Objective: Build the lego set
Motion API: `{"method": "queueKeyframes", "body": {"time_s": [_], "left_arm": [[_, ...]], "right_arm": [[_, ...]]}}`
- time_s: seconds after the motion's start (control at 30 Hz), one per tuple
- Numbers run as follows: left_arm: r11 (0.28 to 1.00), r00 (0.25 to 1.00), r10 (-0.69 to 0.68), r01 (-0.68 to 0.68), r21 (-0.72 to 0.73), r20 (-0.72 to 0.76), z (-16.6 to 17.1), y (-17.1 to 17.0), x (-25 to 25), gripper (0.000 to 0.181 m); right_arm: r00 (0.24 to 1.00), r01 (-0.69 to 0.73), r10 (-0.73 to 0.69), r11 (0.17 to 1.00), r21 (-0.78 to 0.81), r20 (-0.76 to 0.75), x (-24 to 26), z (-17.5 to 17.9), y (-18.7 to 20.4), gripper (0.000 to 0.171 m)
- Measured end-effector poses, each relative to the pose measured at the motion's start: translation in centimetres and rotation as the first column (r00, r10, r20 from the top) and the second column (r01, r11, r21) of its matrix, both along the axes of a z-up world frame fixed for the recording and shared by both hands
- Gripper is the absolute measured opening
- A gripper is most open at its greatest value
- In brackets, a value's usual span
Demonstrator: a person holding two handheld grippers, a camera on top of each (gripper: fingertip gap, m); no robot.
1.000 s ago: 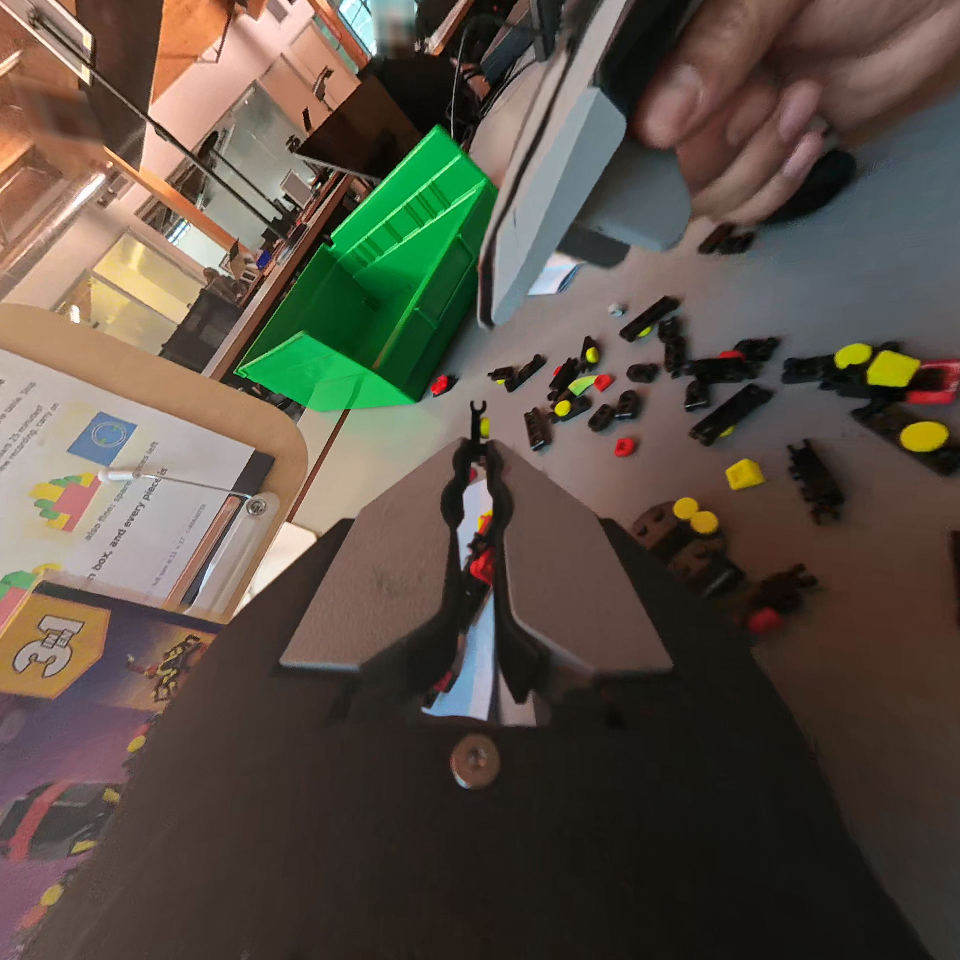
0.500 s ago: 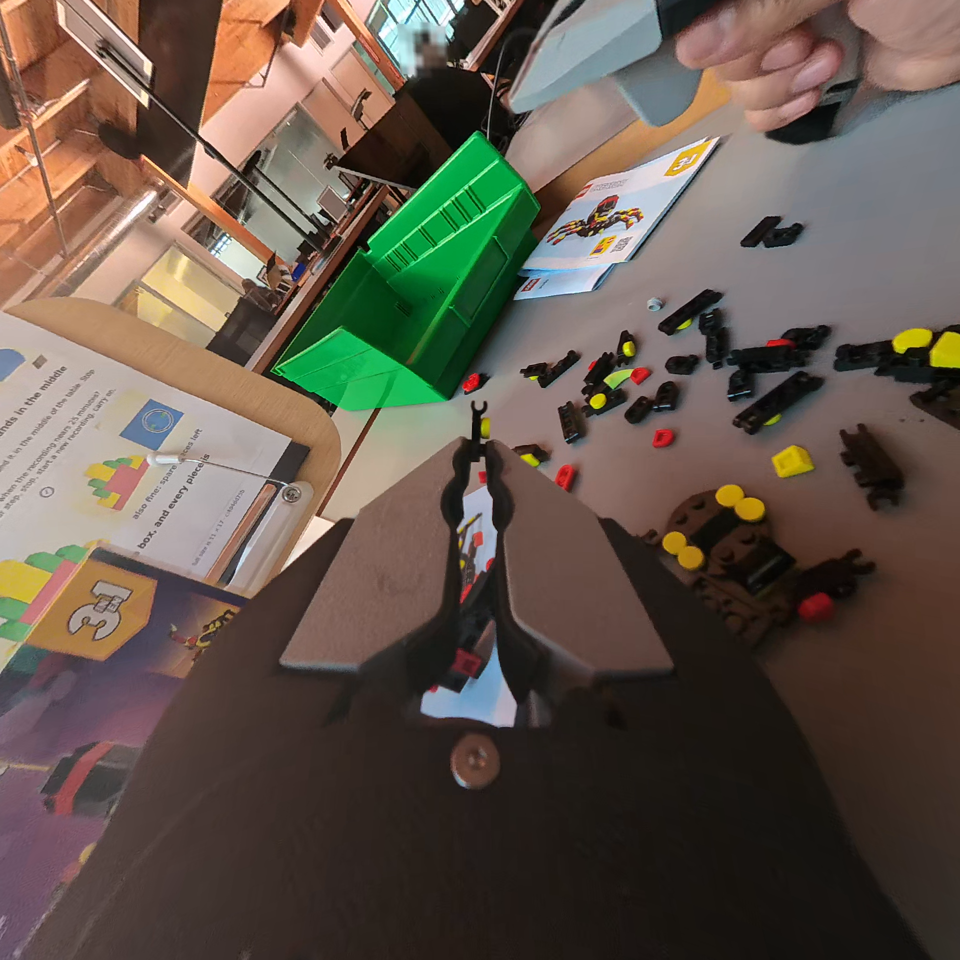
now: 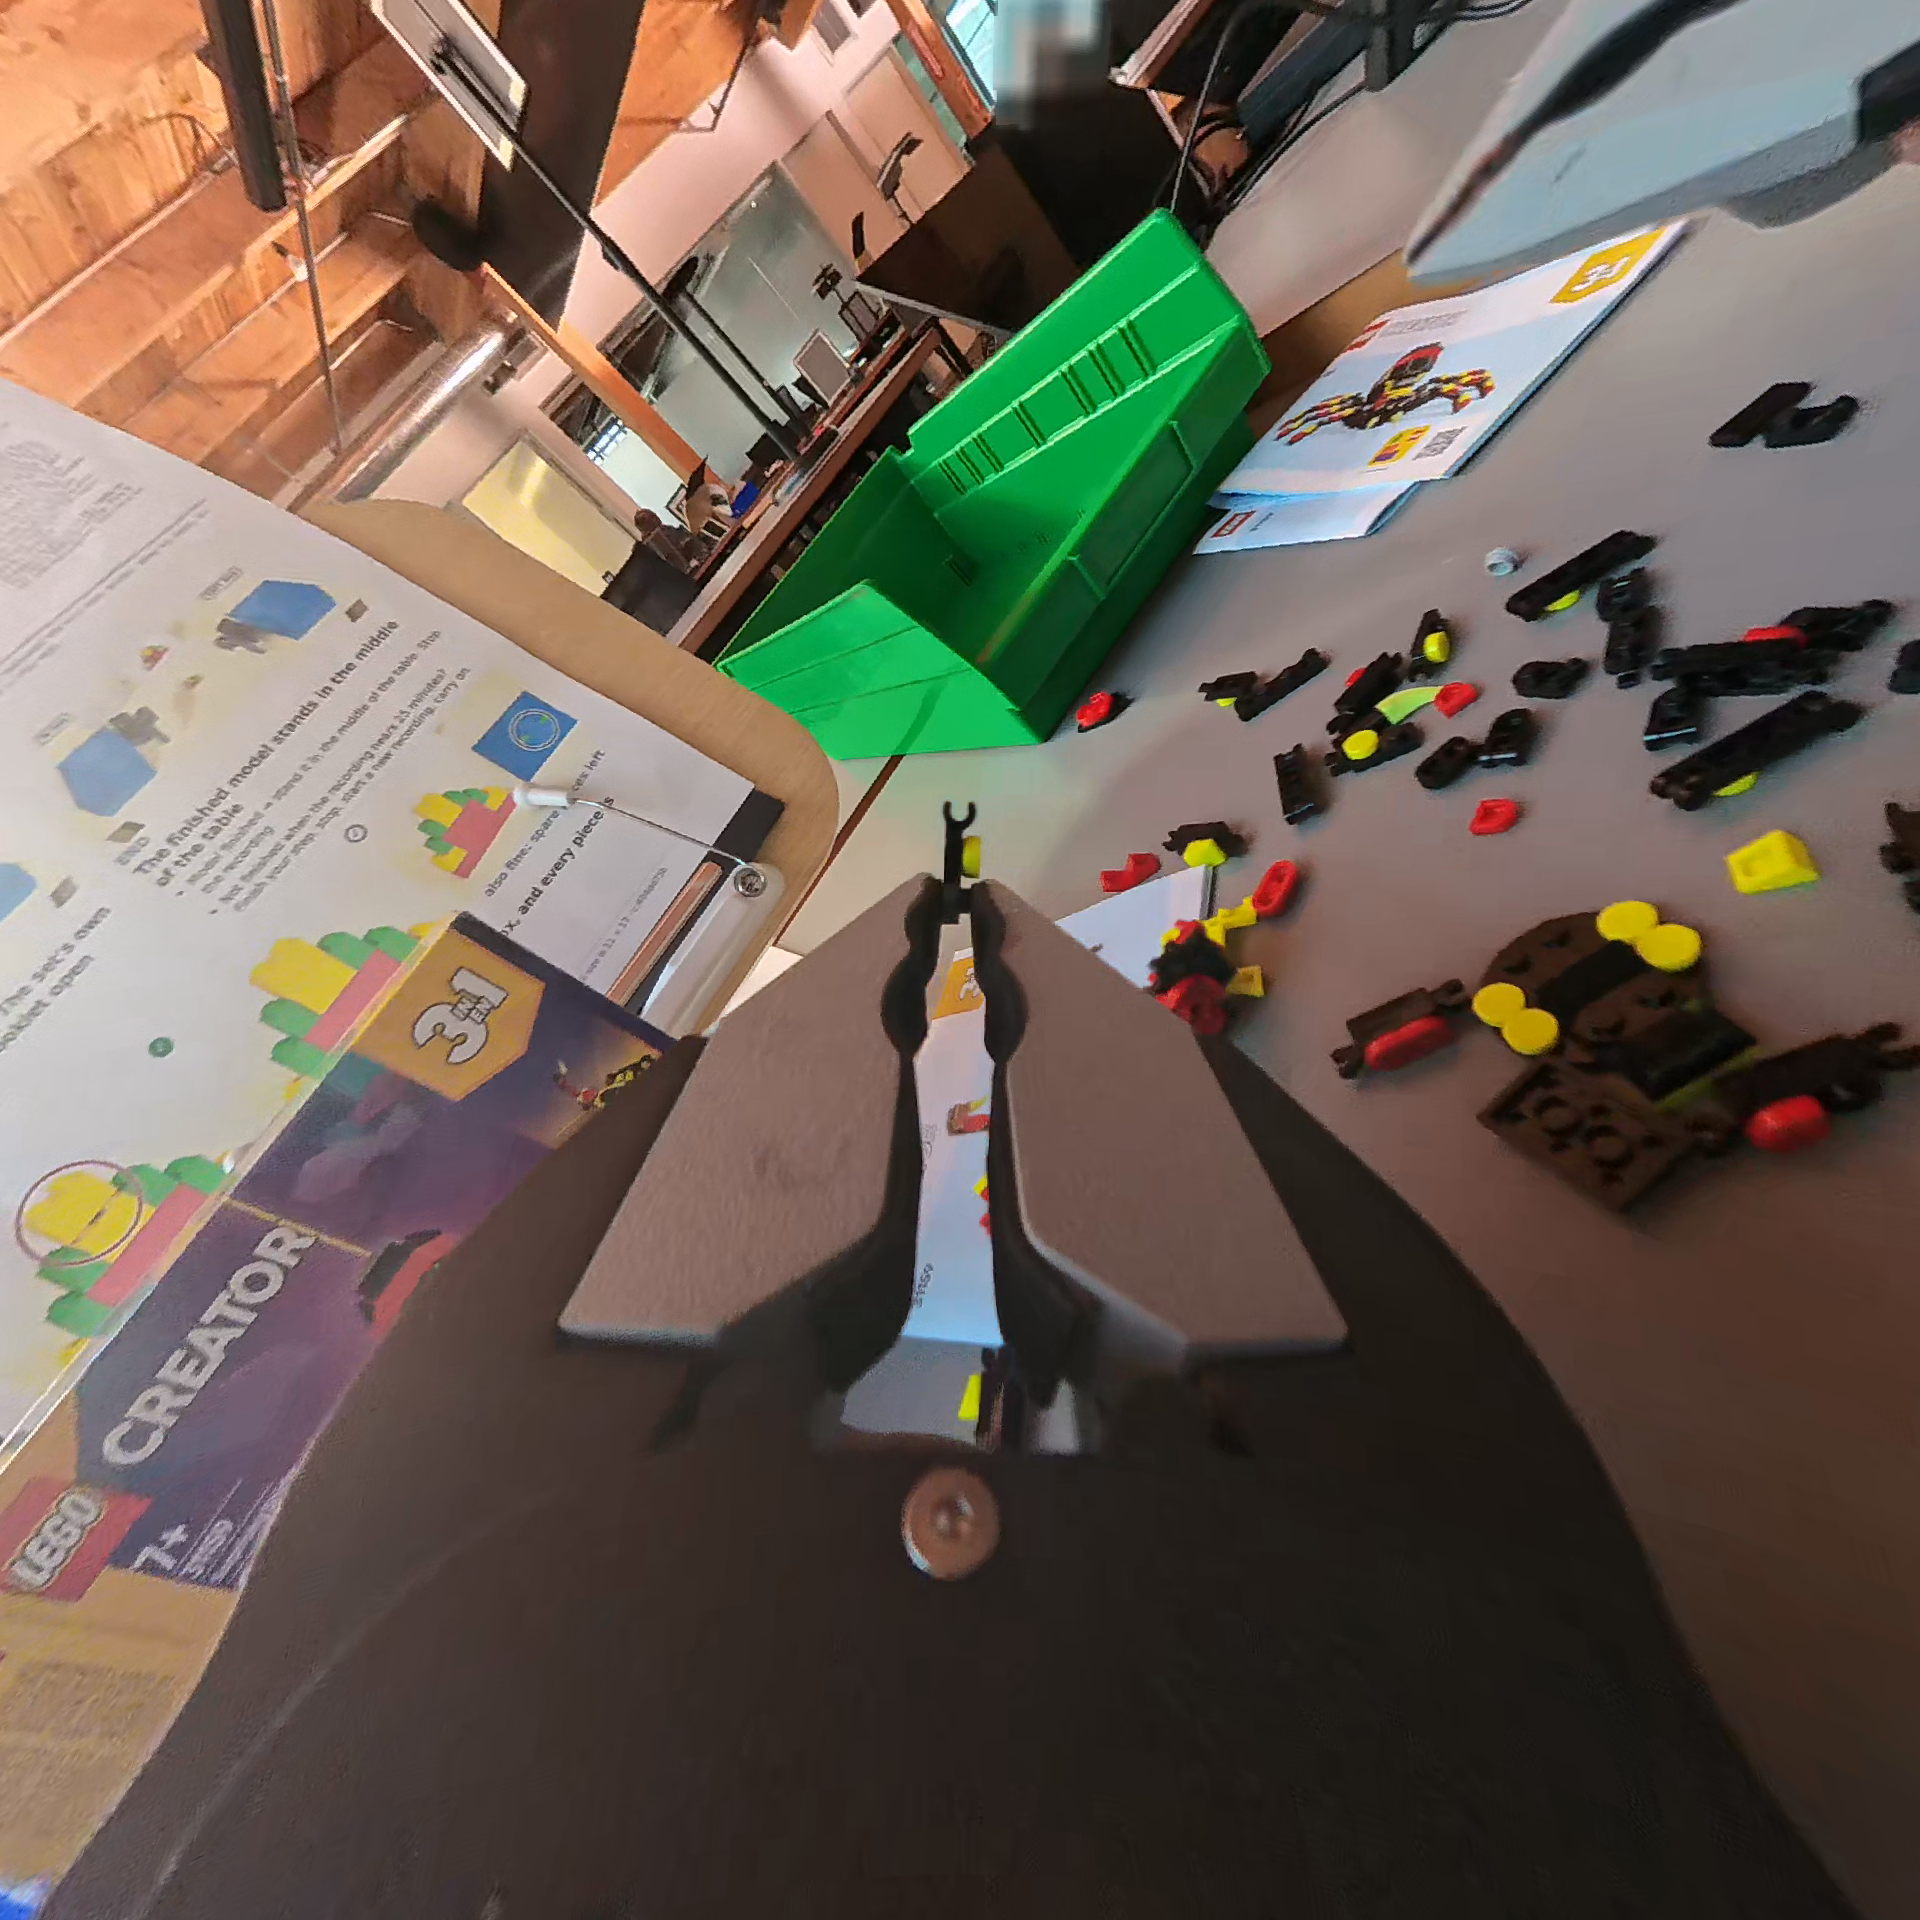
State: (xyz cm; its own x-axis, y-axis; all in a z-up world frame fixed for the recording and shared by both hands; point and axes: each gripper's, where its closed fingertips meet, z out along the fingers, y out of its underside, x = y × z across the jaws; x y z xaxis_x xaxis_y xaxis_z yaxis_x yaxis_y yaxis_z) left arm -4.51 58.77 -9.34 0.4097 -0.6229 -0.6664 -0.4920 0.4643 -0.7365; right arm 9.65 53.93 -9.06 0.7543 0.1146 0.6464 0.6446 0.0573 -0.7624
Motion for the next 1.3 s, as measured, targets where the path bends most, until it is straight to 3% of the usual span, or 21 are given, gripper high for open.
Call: {"method": "queueKeyframes", "body": {"time_s": [0.3, 0.67, 0.93, 1.3], "left_arm": [[0.999, 0.999, -0.017, 0.018, 0.036, -0.039, -0.5, -1.1, 0.3, 0.003], [0.995, 0.997, -0.077, 0.078, -0.066, 0.019, -0.6, -1.3, 1.5, 0.003], [0.994, 0.997, -0.064, 0.068, -0.083, 0.052, -0.3, -0.4, 1.2, 0.003], [0.998, 1.000, -0.020, 0.021, -0.052, 0.013, -0.7, 0.5, 0.8, 0.003]], "right_arm": [[0.997, -0.055, 0.057, 0.998, -0.034, 0.059, -1.9, -0.8, 0.2, 0.000], [0.985, -0.162, 0.163, 0.986, -0.023, 0.060, -3.9, -0.7, 3.0, 0.000], [0.960, -0.264, 0.268, 0.963, 0.059, -0.083, -5.2, 1.8, 7.1, 0.000], [0.894, -0.383, 0.391, 0.920, 0.077, -0.218, -6.6, 3.1, 7.3, 0.000]]}}
